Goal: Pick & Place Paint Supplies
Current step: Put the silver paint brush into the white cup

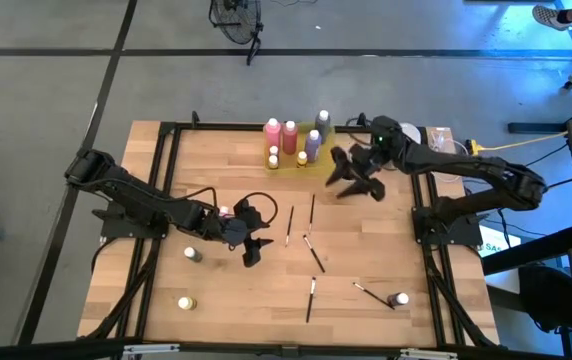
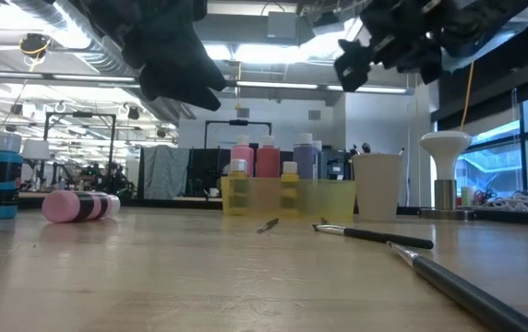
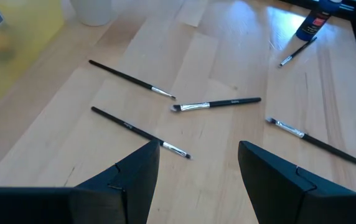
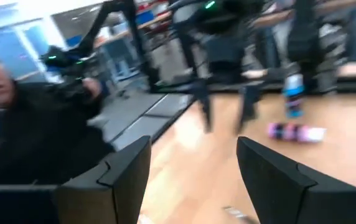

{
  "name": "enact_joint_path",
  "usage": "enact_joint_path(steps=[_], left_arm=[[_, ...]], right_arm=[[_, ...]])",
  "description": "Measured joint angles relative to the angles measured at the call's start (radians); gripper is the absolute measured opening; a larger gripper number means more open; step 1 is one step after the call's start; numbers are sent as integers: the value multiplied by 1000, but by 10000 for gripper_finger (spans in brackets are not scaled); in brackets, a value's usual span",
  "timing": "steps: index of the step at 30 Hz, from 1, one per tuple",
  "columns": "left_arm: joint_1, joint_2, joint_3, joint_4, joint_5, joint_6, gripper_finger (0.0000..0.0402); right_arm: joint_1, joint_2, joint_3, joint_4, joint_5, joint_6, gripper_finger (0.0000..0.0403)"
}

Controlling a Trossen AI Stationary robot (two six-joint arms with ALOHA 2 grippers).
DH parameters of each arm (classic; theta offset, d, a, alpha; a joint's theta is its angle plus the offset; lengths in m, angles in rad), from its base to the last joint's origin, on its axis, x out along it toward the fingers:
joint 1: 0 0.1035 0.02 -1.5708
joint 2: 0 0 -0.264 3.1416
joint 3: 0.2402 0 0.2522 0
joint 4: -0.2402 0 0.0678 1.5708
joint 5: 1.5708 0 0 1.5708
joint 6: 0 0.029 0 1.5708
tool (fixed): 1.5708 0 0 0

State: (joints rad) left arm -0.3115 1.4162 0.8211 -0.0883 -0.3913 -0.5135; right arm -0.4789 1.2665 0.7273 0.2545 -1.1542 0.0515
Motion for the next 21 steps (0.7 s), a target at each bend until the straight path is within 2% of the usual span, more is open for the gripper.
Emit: enact_joint_path(steps=[5, 7, 12, 15, 18, 21], left_arm=[[-8, 0, 0, -6, 1, -25, 213], [-16, 0, 0, -18, 1, -40, 213], [-46, 0, 0, -28, 1, -70, 213], [-70, 0, 0, -28, -1, -69, 213], [-90, 0, 0, -28, -14, -68, 213], [-101, 0, 0, -28, -29, -64, 213]], right_arm=[[135, -39, 0, -31, 10, -100, 240], [192, -67, 0, -25, 54, -126, 240], [307, -152, 2, -100, 283, -146, 240], [355, -198, 41, -308, 398, -145, 240], [414, -219, 90, -528, 569, -90, 237], [490, -220, 117, -656, 722, -12, 236]])
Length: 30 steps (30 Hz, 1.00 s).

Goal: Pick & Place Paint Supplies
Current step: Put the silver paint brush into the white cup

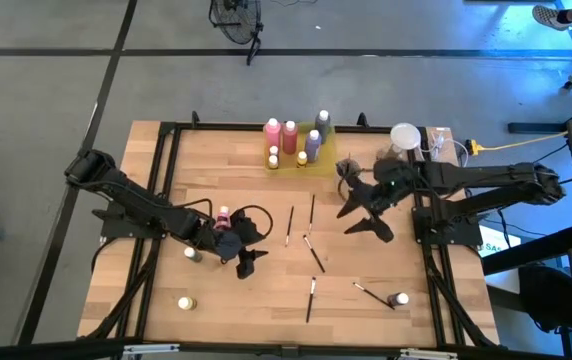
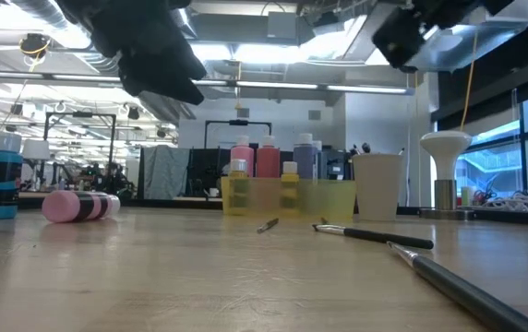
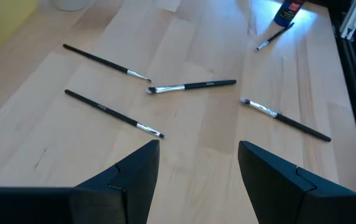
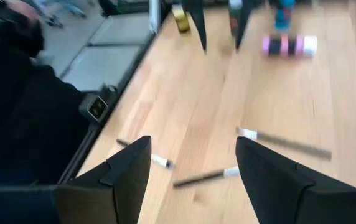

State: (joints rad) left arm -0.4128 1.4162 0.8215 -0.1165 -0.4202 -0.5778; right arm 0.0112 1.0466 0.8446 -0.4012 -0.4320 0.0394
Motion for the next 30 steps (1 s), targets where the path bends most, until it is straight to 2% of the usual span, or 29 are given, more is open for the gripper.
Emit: enact_joint_path(steps=[11, 16, 20, 23, 30], left_arm=[[-1, 0, 0, 0, -5, 23, 213], [-1, 0, 0, 0, -27, 21, 213], [-1, 0, 0, 0, -87, 17, 213], [2, 0, 0, 0, -125, 14, 213], [3, 0, 0, 1, -202, -5, 213]], right_arm=[[316, 18, 2, -192, 345, 321, 235], [428, 83, 2, -206, 432, 395, 235], [478, 162, 2, -221, 465, 430, 235], [496, 230, 2, -251, 459, 524, 235], [537, 366, 2, -254, 348, 687, 235]])
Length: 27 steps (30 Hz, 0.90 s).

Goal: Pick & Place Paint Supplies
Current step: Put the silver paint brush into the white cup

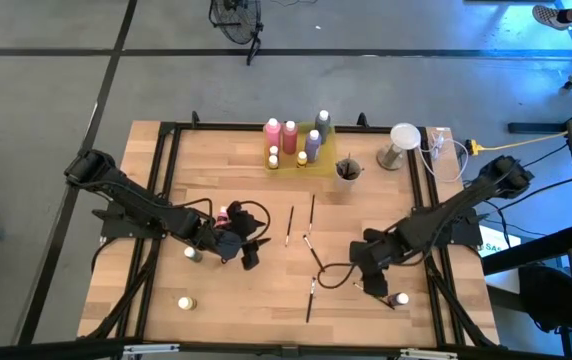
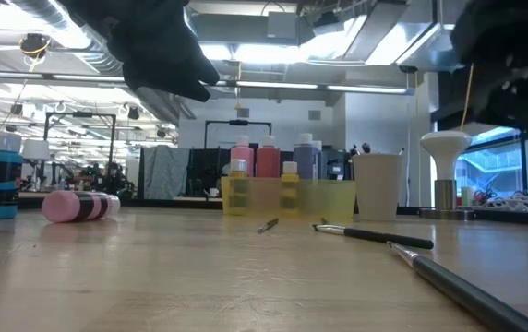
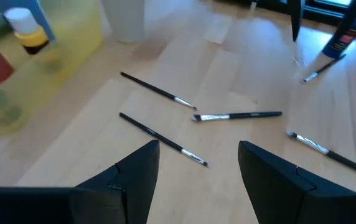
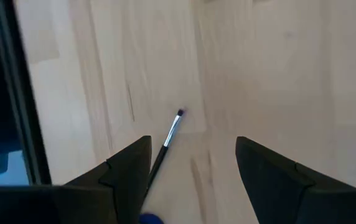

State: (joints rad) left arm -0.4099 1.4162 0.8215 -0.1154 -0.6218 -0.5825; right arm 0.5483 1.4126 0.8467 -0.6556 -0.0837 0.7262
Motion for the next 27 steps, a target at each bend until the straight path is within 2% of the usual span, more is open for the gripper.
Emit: enact_joint_path(steps=[4, 18, 27], left_arm=[[0, 0, 0, 0, -19, 48, 213], [0, 0, 0, 9, 114, 80, 213], [0, 0, 0, 11, 126, 80, 213]], right_arm=[[18, 58, 0, 32, -6, 53, 235], [27, 194, 0, 145, -7, 100, 235], [36, 245, 0, 167, 5, 130, 235]])
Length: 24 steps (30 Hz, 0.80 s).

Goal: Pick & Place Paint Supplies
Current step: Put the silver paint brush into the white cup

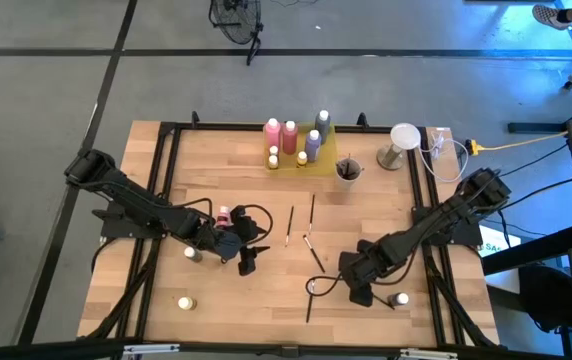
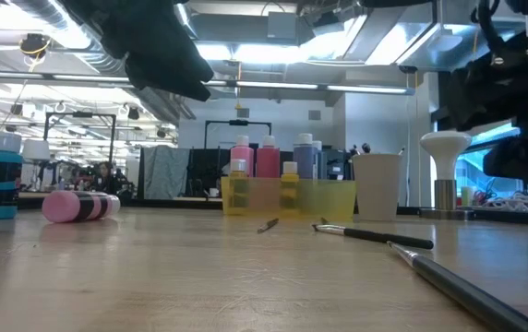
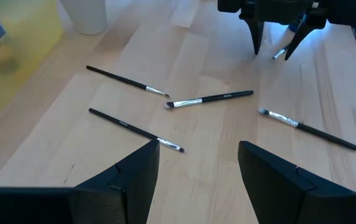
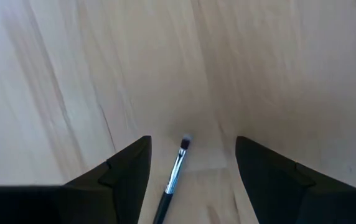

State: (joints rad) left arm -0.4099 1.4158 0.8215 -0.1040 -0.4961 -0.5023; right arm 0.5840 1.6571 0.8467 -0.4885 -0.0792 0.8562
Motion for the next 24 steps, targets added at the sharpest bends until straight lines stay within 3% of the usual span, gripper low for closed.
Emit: enact_joint_path(steps=[24], left_arm=[[0, 0, 0, 3, 0, 0, 213]], right_arm=[[52, 47, 12, -15, 121, 158, 217]])
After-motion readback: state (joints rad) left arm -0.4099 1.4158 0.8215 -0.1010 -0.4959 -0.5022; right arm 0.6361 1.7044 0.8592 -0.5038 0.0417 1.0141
